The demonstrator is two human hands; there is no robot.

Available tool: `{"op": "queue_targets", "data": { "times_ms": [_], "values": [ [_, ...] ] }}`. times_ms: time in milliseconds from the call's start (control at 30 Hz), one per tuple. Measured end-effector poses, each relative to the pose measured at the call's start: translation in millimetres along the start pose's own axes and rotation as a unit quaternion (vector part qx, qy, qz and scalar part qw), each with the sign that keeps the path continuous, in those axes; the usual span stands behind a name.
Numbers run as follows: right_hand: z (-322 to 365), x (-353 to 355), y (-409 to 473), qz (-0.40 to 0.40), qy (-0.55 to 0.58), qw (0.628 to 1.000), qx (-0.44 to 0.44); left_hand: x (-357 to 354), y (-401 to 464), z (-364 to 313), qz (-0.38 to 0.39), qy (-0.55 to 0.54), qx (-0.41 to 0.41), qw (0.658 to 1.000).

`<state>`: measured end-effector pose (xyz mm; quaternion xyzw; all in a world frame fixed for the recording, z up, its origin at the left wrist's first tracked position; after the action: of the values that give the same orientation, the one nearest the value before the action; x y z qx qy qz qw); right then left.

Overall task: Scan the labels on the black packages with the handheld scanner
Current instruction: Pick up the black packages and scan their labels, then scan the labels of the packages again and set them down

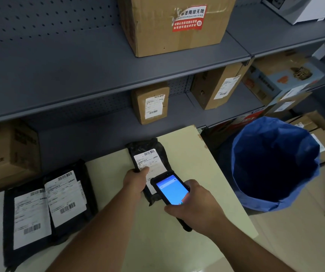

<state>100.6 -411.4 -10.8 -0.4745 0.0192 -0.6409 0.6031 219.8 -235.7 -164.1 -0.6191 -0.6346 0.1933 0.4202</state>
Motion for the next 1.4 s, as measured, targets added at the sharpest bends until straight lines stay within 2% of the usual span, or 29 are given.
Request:
{"op": "queue_targets", "data": {
  "times_ms": [267, 567, 700, 967, 1067, 1167, 1300, 1400],
  "values": [
    [-5, 1, 1, 0.001, 0.003, 1.0, -0.003, -8, 3, -6, 0.034, 0.001, 0.0, 0.999],
    [15, -14, -5, 0.009, -0.01, 0.999, 0.032, 10, -11, 10, 0.037, -0.062, 0.001, 0.997],
    [37, -28, -11, 0.015, -0.02, 0.998, 0.049, 43, -22, 13, 0.013, -0.037, 0.018, 0.999],
    [84, -80, -27, 0.04, -0.058, 0.993, 0.092, 132, -37, 40, -0.021, -0.065, -0.002, 0.998],
    [97, -101, -35, 0.056, -0.068, 0.991, 0.102, 165, -46, 50, -0.046, -0.102, 0.042, 0.993],
    [110, -120, -42, 0.065, -0.084, 0.988, 0.114, 193, -41, 67, -0.032, -0.127, 0.059, 0.99],
    [123, -143, -50, 0.067, -0.097, 0.985, 0.128, 228, -40, 86, -0.073, -0.156, 0.065, 0.983],
    [131, -159, -55, 0.073, -0.107, 0.983, 0.129, 251, -49, 93, -0.117, -0.156, 0.04, 0.98]
  ]
}}
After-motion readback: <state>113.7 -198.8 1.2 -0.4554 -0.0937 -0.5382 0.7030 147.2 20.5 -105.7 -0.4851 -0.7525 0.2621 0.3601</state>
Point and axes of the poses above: each hand's wrist, its own y-axis towards the middle knuckle, its own x-axis out of the back of the hand, z = x × y, the point moved 3 cm from there along y, towards the middle knuckle, and after that the axes turned 6 degrees about y, right-handed, at the moved point
